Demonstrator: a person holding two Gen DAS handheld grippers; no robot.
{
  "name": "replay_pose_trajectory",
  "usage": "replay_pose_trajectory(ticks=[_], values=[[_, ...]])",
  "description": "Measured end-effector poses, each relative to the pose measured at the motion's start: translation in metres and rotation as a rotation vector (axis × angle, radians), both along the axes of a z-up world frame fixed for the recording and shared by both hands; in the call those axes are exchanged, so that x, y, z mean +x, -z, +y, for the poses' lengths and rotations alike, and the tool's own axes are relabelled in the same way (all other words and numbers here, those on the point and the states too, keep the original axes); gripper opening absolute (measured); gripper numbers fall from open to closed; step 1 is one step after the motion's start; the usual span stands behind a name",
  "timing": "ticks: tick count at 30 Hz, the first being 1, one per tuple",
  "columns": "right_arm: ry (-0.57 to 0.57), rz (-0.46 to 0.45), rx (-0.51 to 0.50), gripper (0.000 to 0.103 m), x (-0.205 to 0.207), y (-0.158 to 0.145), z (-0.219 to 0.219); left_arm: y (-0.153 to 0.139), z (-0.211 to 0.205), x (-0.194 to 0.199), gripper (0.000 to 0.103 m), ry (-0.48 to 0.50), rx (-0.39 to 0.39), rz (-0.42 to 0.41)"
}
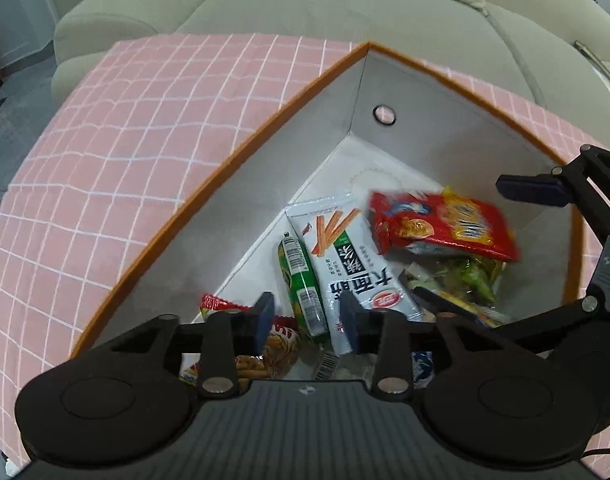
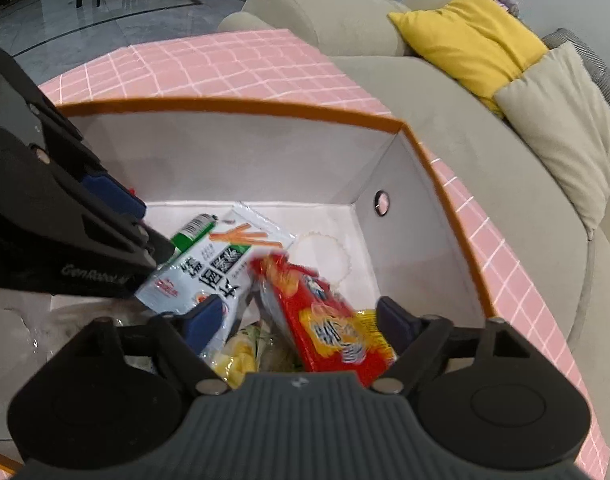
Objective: Organize snacks
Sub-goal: 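Carry the sausage and chip bag over the box and open both tools, then withdraw both tools toward the chocolate bar and clear candy bag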
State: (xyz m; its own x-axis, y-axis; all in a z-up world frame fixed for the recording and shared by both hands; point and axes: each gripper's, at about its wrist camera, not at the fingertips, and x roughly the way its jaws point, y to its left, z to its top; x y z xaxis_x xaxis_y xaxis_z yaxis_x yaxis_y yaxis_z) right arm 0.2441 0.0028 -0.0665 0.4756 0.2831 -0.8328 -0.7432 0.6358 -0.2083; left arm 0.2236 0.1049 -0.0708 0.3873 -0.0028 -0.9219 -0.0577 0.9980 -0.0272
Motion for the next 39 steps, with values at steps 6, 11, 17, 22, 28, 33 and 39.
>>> replay_pose_trajectory(ticks=[6, 11, 17, 22, 28, 33, 39], values=[[0.060, -0.012, 0.086, 0.090, -0.013, -0.030, -0.016, -0.030, -0.003, -0.021, 0.062, -0.017, 0.000, -0.092], [0.143, -0.044, 0.190, 0.090, -0.035, -0.054, -0.036, -0.056, -0.006, -0.044, 0.064, -0.052, -0.019, -0.192], [0.213, -0.116, 0.279, 0.091, -0.066, -0.077, -0.060, -0.078, -0.012, -0.074, 0.069, -0.092, 0.026, -0.309], [0.293, -0.165, 0.358, 0.094, -0.094, -0.088, -0.089, -0.086, -0.026, -0.099, 0.069, -0.071, 0.033, -0.366], [0.402, -0.210, 0.389, 0.094, -0.126, -0.083, -0.126, -0.089, -0.050, -0.124, 0.069, -0.022, 0.021, -0.399], [0.490, -0.220, 0.391, 0.094, -0.150, -0.070, -0.157, -0.084, -0.076, -0.137, 0.069, 0.024, -0.014, -0.422], [0.576, -0.222, 0.353, 0.094, -0.171, -0.042, -0.192, -0.062, -0.117, -0.136, 0.069, 0.114, -0.056, -0.373]])
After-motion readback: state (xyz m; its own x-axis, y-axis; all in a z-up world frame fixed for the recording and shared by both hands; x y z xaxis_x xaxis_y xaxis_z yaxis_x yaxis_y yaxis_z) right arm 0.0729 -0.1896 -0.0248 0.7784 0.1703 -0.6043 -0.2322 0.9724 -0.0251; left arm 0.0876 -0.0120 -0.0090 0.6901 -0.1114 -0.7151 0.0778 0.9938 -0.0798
